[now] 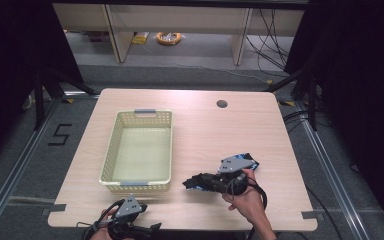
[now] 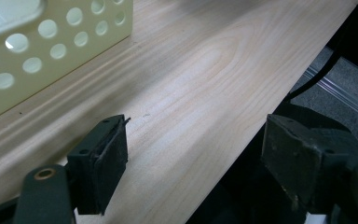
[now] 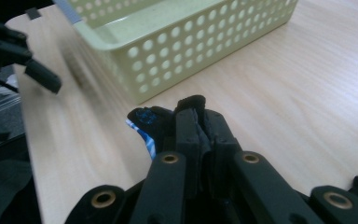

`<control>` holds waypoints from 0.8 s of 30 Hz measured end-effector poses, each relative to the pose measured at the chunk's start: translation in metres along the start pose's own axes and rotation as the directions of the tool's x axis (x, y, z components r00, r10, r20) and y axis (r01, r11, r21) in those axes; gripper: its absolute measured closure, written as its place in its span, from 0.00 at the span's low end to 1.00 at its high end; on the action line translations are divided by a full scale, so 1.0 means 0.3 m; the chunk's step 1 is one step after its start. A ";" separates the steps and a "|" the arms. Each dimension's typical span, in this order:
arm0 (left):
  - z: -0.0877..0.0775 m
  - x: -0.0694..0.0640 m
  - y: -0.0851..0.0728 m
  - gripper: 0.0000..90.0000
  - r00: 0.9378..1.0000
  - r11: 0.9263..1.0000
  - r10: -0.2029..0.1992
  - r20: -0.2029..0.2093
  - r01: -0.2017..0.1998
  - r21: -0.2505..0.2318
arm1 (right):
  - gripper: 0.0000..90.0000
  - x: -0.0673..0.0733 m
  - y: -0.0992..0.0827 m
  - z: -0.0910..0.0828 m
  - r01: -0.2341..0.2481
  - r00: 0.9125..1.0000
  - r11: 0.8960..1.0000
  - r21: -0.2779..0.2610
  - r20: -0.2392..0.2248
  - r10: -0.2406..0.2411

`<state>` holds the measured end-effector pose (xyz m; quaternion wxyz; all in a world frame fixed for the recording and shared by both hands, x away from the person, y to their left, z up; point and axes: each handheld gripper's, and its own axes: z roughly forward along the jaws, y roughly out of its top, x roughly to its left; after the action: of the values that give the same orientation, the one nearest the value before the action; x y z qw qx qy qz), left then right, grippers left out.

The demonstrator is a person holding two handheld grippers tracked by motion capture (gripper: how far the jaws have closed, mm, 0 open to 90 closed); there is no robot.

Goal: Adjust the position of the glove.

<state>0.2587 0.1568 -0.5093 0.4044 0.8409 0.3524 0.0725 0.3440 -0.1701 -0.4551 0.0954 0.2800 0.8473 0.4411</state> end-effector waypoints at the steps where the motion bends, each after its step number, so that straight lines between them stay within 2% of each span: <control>1: 0.003 -0.002 -0.002 0.24 1.000 1.000 -0.023 -0.004 0.023 -0.003 | 0.96 0.007 -0.008 -0.008 0.009 1.000 1.000 -0.002 -0.003 -0.009; 5: 0.005 -0.003 -0.001 0.24 1.000 1.000 -0.022 -0.003 0.022 -0.004 | 0.96 0.048 -0.019 -0.032 0.025 0.999 1.000 -0.019 -0.026 -0.026; 9: 0.004 -0.003 -0.002 0.24 1.000 1.000 -0.024 -0.001 0.024 -0.002 | 0.96 0.063 -0.020 -0.027 0.051 0.998 0.998 -0.021 -0.040 -0.052; 12: 0.004 -0.002 -0.002 0.24 1.000 1.000 -0.022 -0.005 0.022 -0.003 | 0.96 0.072 -0.042 -0.002 0.041 0.997 0.999 0.023 -0.060 -0.040; 13: 0.005 -0.004 -0.002 0.24 1.000 0.999 -0.030 -0.003 0.030 -0.011 | 0.95 0.076 -0.061 0.018 0.042 0.996 0.997 0.058 -0.087 -0.037; 14: 0.005 -0.004 -0.002 0.24 1.000 0.999 -0.030 -0.003 0.030 -0.011 | 0.95 0.076 -0.061 0.018 0.042 0.996 0.997 0.058 -0.087 -0.037; 15: 0.008 -0.010 -0.002 0.24 0.999 0.998 -0.051 0.008 0.052 -0.029 | 0.95 0.084 -0.075 0.032 0.041 0.995 0.995 0.095 -0.091 -0.032; 16: 0.004 -0.002 -0.002 0.24 1.000 1.000 -0.021 -0.002 0.021 -0.002 | 0.95 0.086 -0.079 0.038 0.048 0.995 0.993 0.107 -0.097 -0.038; 19: 0.002 -0.001 -0.001 0.24 1.000 1.000 -0.005 -0.002 0.005 0.000 | 0.94 0.095 -0.092 0.047 0.058 0.993 0.989 0.133 -0.105 -0.044; 20: 0.005 -0.005 -0.002 0.24 1.000 1.000 -0.029 0.002 0.029 -0.009 | 0.94 0.095 -0.092 0.047 0.058 0.993 0.989 0.133 -0.105 -0.044; 21: 0.002 -0.003 -0.001 0.24 1.000 1.000 -0.009 0.008 0.009 -0.008 | 0.93 0.101 -0.100 0.053 0.062 0.993 0.988 0.142 -0.105 -0.047; 24: 0.002 -0.003 -0.001 0.24 1.000 1.000 -0.008 0.008 0.008 -0.007 | 0.89 0.102 -0.107 0.056 0.064 0.996 0.984 0.166 -0.079 -0.051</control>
<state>0.2582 0.1558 -0.5097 0.4091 0.8383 0.3538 0.0686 0.3132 -0.1561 -0.4880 0.0526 0.2458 0.8922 0.3753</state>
